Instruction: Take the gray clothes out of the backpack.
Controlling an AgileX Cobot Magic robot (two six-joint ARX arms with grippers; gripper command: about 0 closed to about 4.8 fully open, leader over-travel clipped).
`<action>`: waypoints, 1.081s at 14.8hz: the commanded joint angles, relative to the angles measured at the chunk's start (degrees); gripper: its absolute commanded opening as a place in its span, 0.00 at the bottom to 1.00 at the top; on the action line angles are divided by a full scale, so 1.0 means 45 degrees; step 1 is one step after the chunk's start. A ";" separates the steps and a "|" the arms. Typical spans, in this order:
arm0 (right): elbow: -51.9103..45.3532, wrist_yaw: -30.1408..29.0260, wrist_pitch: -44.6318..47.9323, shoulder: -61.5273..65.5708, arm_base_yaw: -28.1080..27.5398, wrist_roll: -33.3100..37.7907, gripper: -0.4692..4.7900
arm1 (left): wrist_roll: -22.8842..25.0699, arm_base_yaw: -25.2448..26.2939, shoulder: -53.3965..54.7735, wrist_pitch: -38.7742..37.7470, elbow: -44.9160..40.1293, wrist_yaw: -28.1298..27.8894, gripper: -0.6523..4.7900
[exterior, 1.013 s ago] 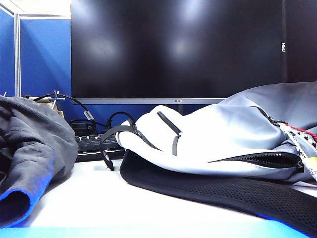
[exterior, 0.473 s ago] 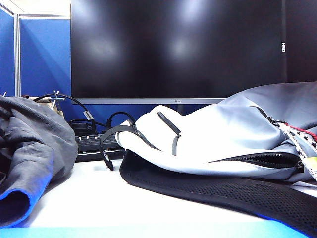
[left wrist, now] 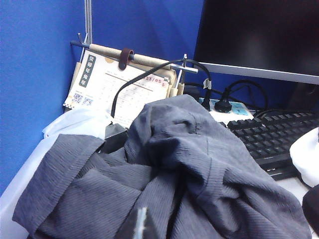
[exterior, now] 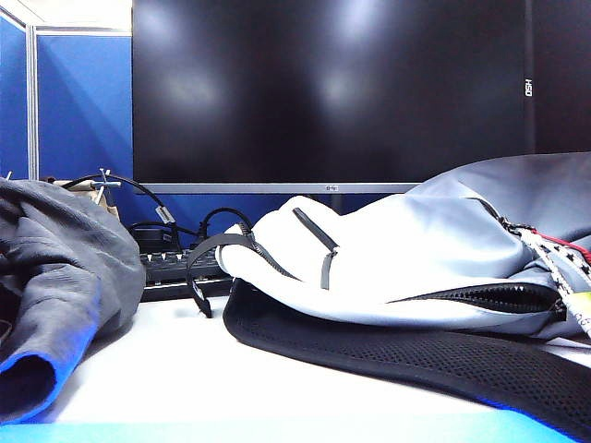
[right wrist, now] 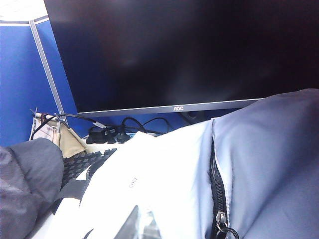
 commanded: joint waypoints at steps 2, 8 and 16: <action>0.0092 -0.0024 0.0165 0.0005 0.0005 -0.0015 0.08 | 0.0024 0.0005 -0.0029 0.0155 0.0005 0.0034 0.11; 0.0092 -0.0005 0.0126 0.0005 -0.0005 -0.0345 0.08 | 0.0024 0.0005 -0.0029 0.0155 0.0005 0.0034 0.11; -0.0165 0.2987 -0.2288 -0.0204 -0.2681 -0.1836 0.08 | 0.0024 0.0005 -0.0029 0.0136 0.0005 0.0039 0.11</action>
